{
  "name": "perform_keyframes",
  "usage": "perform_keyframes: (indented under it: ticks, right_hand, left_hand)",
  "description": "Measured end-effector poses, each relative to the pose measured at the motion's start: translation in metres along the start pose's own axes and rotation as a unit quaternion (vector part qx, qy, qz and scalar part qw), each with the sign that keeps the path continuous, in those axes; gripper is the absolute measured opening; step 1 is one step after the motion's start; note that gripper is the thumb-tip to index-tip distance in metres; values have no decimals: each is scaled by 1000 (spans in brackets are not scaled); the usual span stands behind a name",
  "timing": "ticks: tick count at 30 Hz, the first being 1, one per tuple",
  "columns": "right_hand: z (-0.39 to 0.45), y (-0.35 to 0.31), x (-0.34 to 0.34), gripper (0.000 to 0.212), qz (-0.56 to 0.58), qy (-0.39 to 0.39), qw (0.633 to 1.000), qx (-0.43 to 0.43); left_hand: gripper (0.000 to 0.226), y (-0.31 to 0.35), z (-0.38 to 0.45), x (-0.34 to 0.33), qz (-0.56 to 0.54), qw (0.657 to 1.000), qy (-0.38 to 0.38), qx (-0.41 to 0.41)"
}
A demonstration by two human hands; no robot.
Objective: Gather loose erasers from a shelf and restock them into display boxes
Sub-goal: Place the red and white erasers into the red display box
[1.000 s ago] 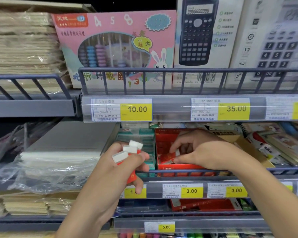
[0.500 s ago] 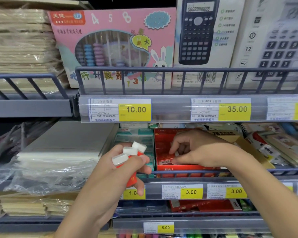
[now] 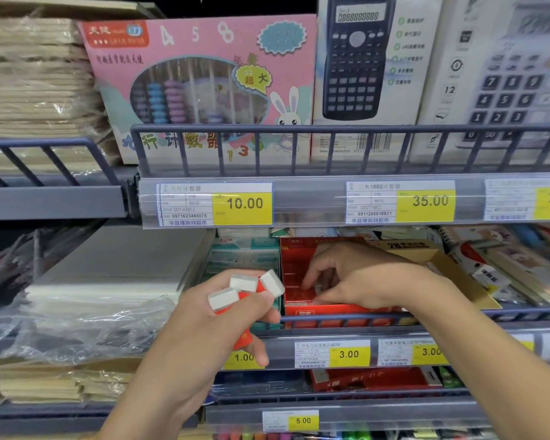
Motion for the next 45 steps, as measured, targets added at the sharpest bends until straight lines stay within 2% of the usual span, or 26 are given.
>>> perform_keyframes:
  ticks: [5, 7, 9, 11, 16, 23, 26, 28, 29, 30, 32, 33, 35, 37, 40, 45]
  right_hand:
    - [-4, -4, 3, 27, -8, 1, 1000, -11]
    - [-14, -7, 14, 29, 20, 45, 999, -12]
    - [-28, -18, 21, 29, 130, 95, 987, 31]
    - [-40, -35, 18, 33, 259, 85, 957, 98]
    - [-51, -62, 13, 30, 325, 85, 923, 185]
    - [-58, -40, 21, 27, 415, 142, 880, 185]
    - [-60, -19, 33, 26, 376, 203, 897, 114]
    - [-56, -9, 32, 26, 427, 181, 882, 86]
    - [-54, -6, 32, 27, 425, 165, 888, 67]
    - [-53, -1, 33, 29, 376, 159, 912, 44]
    - [-51, 9, 34, 37, 241, 136, 961, -15]
    - [-50, 12, 35, 38, 214, 127, 968, -30]
    - [-49, 13, 38, 25, 190, 116, 974, -39]
    - [-49, 9, 39, 16, 85, 88, 992, -40]
    - [-46, 13, 33, 19, -48, 27, 997, -52]
    - [-35, 20, 21, 31, -122, -37, 989, -69]
  left_hand:
    - [14, -1, -1, -4, -3, 1000, 7, 5]
    - [19, 1, -2, -5, -14, 1000, 9, 7]
    - [22, 3, -3, -8, -19, 1000, 6, 4]
    - [19, 5, -3, -12, -24, 1000, 3, -5]
    - [17, 9, -3, -25, -64, 998, -21, -17]
    - [20, 11, -4, -23, -63, 997, -28, -18]
    - [24, 15, -5, -17, -53, 998, -13, -26]
    - [19, 15, -4, -13, -48, 999, -3, -26]
    - [12, 14, -4, -12, -49, 999, 1, -23]
    - [7, 12, -3, -11, -53, 998, 4, -15]
    - [13, 6, -2, -7, -59, 998, 13, 3]
    - [16, 3, -1, -5, -57, 998, 16, 15]
    - [17, -1, -2, -3, -48, 998, 18, 36]
    - [17, -1, 0, 0, -37, 999, 21, 31]
    - [15, 6, 0, 1, -31, 999, 18, 4]
    - [29, 9, -1, 4, -22, 999, 21, -8]
Point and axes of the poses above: each hand's wrist, its own z-axis towards the middle knuckle, its own x-axis out of the back of the hand, y = z × x, the point moved 9 cm from there along z, towards the middle knuckle, and after that the axes turned 3 degrees about -y, right-handed, at the moved point
